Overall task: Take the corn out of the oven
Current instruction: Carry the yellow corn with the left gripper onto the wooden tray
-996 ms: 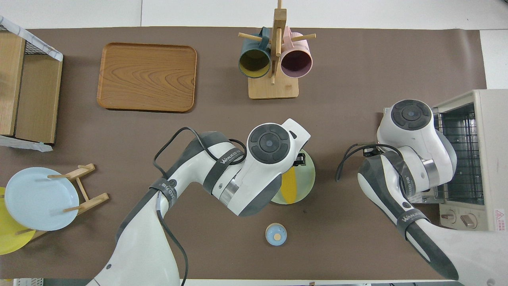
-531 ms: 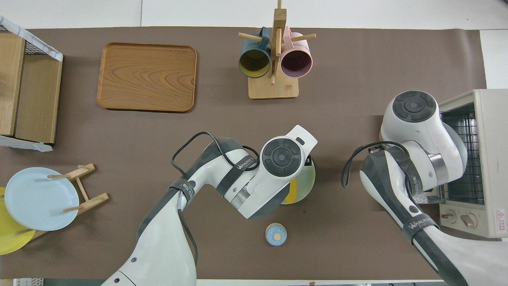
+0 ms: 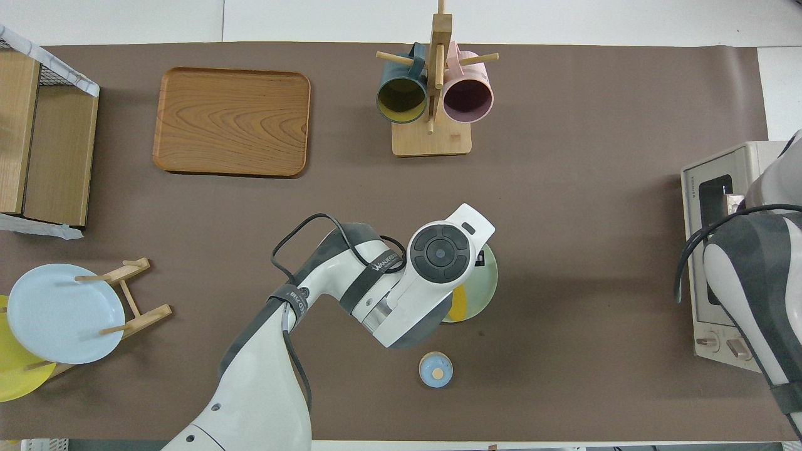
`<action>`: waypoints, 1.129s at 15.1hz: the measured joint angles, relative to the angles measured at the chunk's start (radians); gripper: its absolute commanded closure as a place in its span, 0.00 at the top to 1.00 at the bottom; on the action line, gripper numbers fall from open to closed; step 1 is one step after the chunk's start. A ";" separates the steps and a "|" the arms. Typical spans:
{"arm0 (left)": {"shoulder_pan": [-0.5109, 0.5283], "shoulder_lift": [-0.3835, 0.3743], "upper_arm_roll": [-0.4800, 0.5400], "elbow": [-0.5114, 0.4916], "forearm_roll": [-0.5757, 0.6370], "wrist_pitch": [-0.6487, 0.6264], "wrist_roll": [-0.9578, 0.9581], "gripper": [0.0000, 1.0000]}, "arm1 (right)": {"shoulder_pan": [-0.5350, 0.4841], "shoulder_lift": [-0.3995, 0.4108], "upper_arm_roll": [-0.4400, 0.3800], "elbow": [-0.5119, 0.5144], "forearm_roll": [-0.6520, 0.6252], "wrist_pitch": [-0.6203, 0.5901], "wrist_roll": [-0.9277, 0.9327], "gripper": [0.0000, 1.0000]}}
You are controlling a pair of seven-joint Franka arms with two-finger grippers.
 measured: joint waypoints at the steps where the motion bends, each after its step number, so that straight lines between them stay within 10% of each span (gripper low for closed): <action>1: 0.000 -0.001 0.000 0.001 0.000 0.001 0.000 0.01 | 0.000 -0.008 0.001 0.001 0.010 -0.015 0.000 0.00; 8: 0.015 -0.012 0.025 0.037 0.001 -0.045 -0.001 0.00 | 0.013 -0.058 0.012 0.231 0.200 -0.234 0.000 0.02; 13: 0.208 -0.080 0.044 0.110 0.006 -0.197 0.151 0.00 | 0.009 -0.021 0.009 0.346 0.236 -0.313 0.000 0.08; 14: 0.258 -0.085 0.045 0.120 0.007 -0.209 0.199 0.00 | 0.008 -0.014 0.007 0.349 0.245 -0.313 0.000 0.23; 16: 0.352 -0.085 0.046 0.132 0.007 -0.221 0.316 0.00 | 0.007 -0.004 0.006 0.350 0.249 -0.313 0.000 1.00; 17: 0.394 -0.083 0.046 0.138 0.007 -0.223 0.368 0.00 | 0.007 -0.002 0.005 0.350 0.250 -0.311 0.000 1.00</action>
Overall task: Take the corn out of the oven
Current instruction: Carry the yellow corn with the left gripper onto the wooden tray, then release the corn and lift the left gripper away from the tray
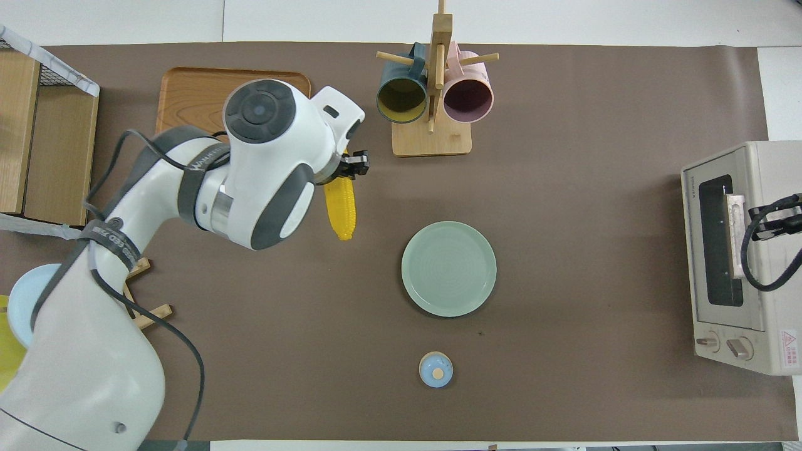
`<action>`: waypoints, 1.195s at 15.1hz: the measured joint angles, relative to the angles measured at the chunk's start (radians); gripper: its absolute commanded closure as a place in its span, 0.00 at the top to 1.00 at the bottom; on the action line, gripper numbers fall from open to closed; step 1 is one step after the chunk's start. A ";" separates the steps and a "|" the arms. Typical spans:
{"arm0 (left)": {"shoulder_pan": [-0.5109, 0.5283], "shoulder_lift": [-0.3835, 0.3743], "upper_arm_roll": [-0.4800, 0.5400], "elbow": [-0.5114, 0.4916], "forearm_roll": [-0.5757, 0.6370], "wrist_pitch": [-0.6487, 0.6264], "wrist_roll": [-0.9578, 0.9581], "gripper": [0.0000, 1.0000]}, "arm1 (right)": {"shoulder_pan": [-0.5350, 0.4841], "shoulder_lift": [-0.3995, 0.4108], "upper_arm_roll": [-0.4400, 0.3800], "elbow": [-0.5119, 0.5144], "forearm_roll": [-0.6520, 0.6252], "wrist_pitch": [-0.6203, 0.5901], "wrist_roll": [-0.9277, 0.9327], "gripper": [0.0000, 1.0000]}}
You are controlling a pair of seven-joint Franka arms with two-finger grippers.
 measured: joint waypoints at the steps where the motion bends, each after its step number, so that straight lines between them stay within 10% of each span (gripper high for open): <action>1: 0.037 0.006 0.000 0.012 0.000 -0.002 0.041 0.00 | 0.000 0.002 0.000 0.002 0.000 0.001 0.000 1.00; 10: 0.188 0.337 0.013 0.467 0.001 -0.121 0.225 0.00 | 0.009 0.082 -0.001 0.108 -0.006 -0.083 0.000 1.00; 18: 0.213 0.533 0.014 0.645 0.001 -0.074 0.253 0.00 | 0.079 0.106 -0.084 0.134 -0.007 -0.105 0.003 1.00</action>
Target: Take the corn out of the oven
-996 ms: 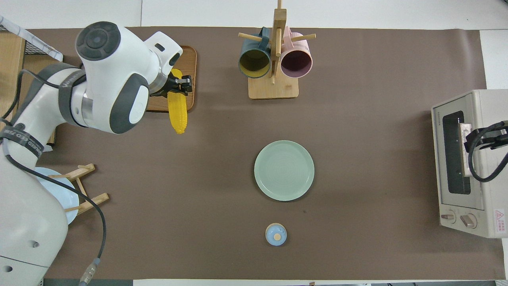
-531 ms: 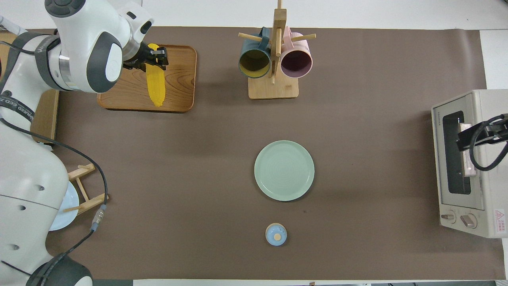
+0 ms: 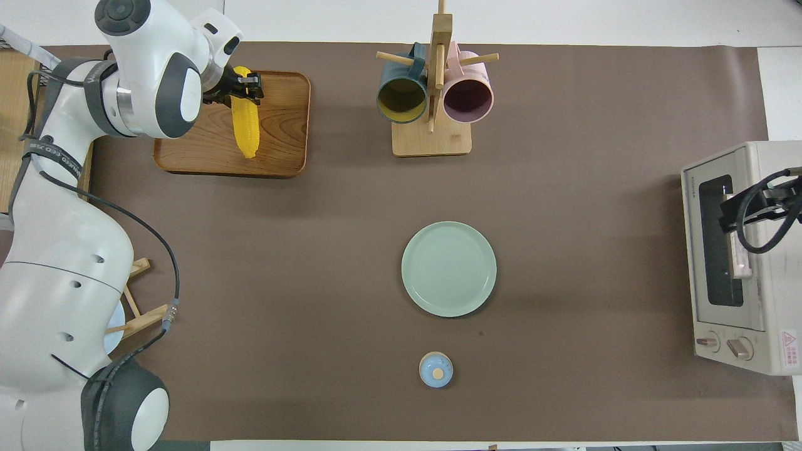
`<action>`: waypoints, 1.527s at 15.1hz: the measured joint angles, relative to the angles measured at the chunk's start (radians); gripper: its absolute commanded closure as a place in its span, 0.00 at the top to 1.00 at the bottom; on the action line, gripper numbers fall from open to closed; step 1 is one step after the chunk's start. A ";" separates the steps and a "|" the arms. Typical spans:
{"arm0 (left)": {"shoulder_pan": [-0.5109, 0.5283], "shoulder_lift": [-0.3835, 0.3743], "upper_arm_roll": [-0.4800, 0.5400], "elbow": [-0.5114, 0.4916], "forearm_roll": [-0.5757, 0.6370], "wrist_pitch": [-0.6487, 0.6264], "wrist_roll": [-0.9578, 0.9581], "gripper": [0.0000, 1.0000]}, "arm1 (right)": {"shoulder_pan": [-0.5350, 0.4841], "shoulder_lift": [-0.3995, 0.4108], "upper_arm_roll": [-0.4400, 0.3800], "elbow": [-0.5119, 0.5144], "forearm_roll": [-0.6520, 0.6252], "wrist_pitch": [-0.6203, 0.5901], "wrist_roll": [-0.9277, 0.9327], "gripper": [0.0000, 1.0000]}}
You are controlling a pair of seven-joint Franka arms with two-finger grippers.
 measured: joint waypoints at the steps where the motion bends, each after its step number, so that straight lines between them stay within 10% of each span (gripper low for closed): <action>1: 0.000 0.000 0.000 0.002 0.000 0.000 0.002 0.01 | 0.002 -0.003 -0.001 -0.005 0.000 0.000 0.000 1.00; 2: 0.000 0.000 0.000 0.005 0.000 0.000 0.007 0.99 | 0.005 -0.009 -0.002 -0.011 0.000 0.003 0.000 1.00; 8: 0.000 -0.069 -0.002 0.009 0.000 -0.100 0.029 1.00 | 0.009 -0.023 -0.004 -0.021 0.000 0.029 0.000 1.00; 15: 0.004 -0.528 0.013 -0.297 0.000 -0.331 0.023 1.00 | 0.009 -0.026 -0.006 -0.024 0.004 0.029 0.000 1.00; 23: 0.011 -0.874 0.014 -0.593 0.000 -0.562 0.005 1.00 | 0.007 -0.032 -0.008 -0.025 0.009 0.037 0.000 1.00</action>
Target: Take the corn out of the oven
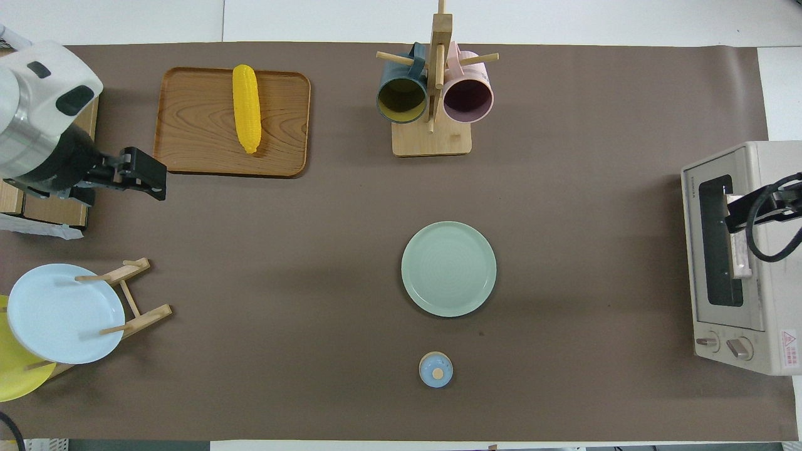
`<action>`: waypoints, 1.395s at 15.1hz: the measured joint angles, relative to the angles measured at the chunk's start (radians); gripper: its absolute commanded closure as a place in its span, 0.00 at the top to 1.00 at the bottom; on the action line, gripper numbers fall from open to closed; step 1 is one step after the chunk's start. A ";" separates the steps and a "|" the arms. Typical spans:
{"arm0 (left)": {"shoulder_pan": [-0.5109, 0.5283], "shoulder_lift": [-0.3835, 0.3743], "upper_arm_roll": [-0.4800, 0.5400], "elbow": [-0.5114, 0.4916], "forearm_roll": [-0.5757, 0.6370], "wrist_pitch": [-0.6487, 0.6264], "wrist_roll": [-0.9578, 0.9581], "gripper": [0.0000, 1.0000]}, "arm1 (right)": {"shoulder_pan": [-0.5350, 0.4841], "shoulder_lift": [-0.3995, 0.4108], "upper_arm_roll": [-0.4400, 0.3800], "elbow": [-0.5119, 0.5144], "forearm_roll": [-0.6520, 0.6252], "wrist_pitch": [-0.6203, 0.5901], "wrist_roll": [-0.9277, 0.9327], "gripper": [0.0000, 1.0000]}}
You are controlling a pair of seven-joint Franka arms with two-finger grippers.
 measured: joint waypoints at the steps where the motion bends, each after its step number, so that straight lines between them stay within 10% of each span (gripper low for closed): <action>1: 0.000 -0.032 -0.002 -0.045 0.000 0.001 -0.001 1.00 | 0.000 -0.001 0.000 0.000 0.002 0.004 0.000 1.00; 21: 0.041 -0.059 -0.046 -0.050 -0.016 0.029 -0.034 1.00 | -0.004 -0.009 -0.003 0.008 0.042 0.056 0.002 1.00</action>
